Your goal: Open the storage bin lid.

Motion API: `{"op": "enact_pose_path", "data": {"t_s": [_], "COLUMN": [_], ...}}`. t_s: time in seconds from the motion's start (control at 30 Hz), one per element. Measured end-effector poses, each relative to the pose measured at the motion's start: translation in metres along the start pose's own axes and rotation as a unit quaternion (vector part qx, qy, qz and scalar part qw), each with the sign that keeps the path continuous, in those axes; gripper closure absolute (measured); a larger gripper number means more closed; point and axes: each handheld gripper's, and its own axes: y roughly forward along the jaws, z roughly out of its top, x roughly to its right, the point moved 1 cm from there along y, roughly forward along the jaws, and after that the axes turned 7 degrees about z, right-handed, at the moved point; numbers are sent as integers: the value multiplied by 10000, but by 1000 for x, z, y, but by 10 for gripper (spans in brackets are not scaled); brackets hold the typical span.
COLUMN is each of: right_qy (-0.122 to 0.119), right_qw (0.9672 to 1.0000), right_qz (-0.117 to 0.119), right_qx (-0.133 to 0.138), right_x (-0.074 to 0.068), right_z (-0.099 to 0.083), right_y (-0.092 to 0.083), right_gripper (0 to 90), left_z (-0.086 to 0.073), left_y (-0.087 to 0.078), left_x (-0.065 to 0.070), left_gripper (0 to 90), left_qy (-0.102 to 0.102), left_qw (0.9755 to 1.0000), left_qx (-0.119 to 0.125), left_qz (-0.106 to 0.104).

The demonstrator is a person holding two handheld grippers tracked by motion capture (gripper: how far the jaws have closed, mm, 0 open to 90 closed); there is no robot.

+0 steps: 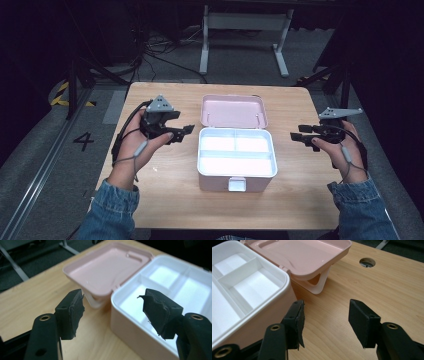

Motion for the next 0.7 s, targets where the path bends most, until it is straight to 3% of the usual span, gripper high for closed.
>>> {"op": "enact_pose_path", "data": {"t_s": [0.2, 0.27, 0.37, 0.47, 0.53, 0.63, 0.7], "right_qy": [10, 34, 69, 98, 106, 105, 105], "right_qw": [9998, 9997, 9995, 9991, 9984, 9975, 9971], "right_qz": [25, 12, -2, 10, -30, -94, -78], "right_qx": [-196, -234, -312, -414, -555, -695, -754], "right_x": [-2, -2, -2, -1, 1, 3, 3], "right_z": [-6, -8, -12, -17, -20, -23, -25], "right_y": [2, 2, 3, 4, 6, 9, 12], "right_gripper": [460, 455, 448, 432, 432, 432, 429], "left_z": [-30, -38, -50, -58, -66, -78, -83], "left_y": [-7, -6, -4, 0, 3, 8, 10], "left_x": [8, 10, 8, 4, 1, -4, -6], "left_gripper": [332, 331, 329, 325, 322, 320, 319], "left_qy": [81, 122, 9, 22, -50, -169, -209], "left_qw": [9978, 9974, 9970, 9955, 9938, 9892, 9876], "left_qx": [-521, -628, -752, -904, -1066, -1434, -1543], "left_qz": [400, 341, 195, 278, 317, 262, 195]}}
